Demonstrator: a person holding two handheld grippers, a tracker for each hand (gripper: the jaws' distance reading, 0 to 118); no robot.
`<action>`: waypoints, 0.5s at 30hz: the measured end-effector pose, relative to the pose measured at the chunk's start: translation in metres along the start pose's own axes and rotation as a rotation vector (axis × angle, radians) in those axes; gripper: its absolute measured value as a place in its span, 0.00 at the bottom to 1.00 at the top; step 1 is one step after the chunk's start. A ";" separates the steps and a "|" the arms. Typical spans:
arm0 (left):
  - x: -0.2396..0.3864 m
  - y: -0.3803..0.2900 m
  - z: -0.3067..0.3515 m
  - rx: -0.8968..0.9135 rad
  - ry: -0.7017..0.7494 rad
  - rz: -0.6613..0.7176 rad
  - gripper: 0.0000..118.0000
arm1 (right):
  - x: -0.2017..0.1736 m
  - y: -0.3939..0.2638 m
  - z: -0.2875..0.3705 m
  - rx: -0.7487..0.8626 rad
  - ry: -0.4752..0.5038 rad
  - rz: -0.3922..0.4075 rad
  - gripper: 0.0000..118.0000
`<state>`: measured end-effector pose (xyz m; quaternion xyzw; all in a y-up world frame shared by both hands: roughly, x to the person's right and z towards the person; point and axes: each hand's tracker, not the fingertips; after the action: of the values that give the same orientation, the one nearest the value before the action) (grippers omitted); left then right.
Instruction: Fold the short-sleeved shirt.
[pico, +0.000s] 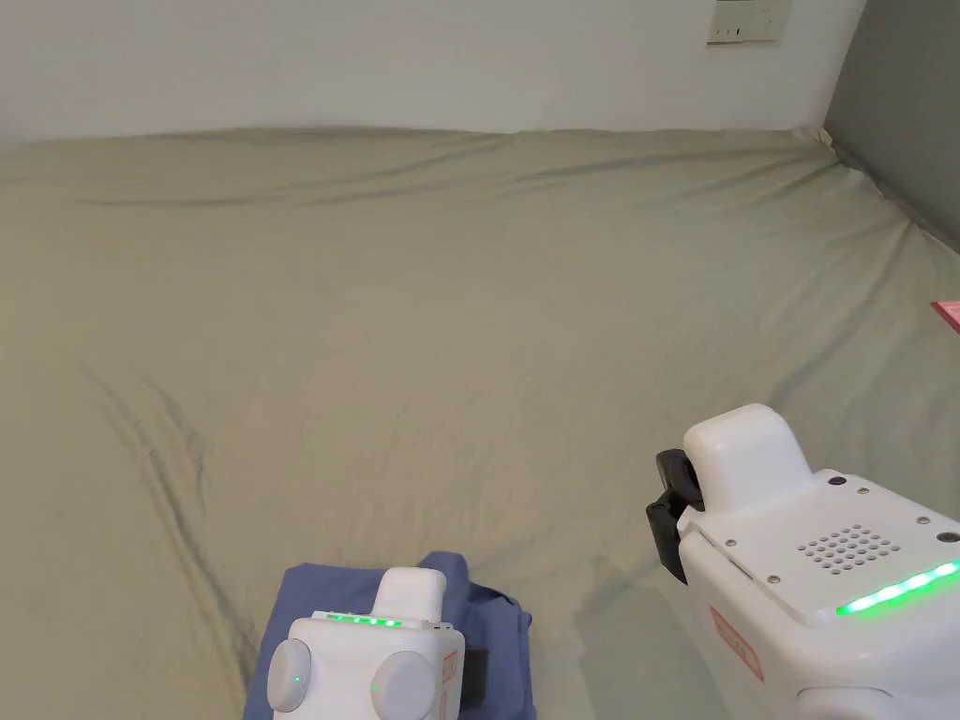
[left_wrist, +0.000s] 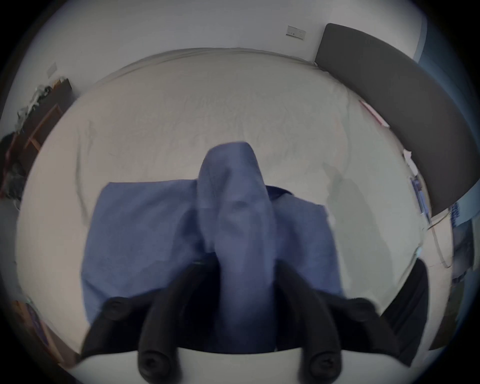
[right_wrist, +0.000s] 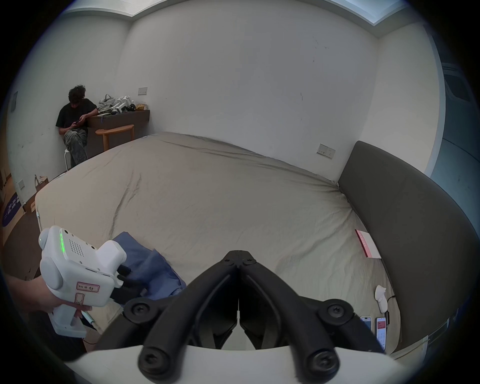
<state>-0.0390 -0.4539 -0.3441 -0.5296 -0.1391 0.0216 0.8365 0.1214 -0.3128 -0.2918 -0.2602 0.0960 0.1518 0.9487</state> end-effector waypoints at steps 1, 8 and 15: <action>-0.002 0.002 0.005 -0.015 -0.098 0.031 0.79 | 0.000 0.000 -0.001 -0.003 0.001 -0.001 0.02; -0.042 0.012 0.049 0.064 -0.364 0.190 0.92 | 0.002 0.000 -0.003 -0.007 -0.001 -0.004 0.02; -0.068 -0.003 0.061 0.248 -0.080 0.065 0.00 | 0.002 0.003 -0.002 -0.002 -0.004 0.002 0.02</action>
<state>-0.1203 -0.4144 -0.3315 -0.4250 -0.1512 0.0870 0.8882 0.1223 -0.3113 -0.2954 -0.2606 0.0941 0.1533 0.9485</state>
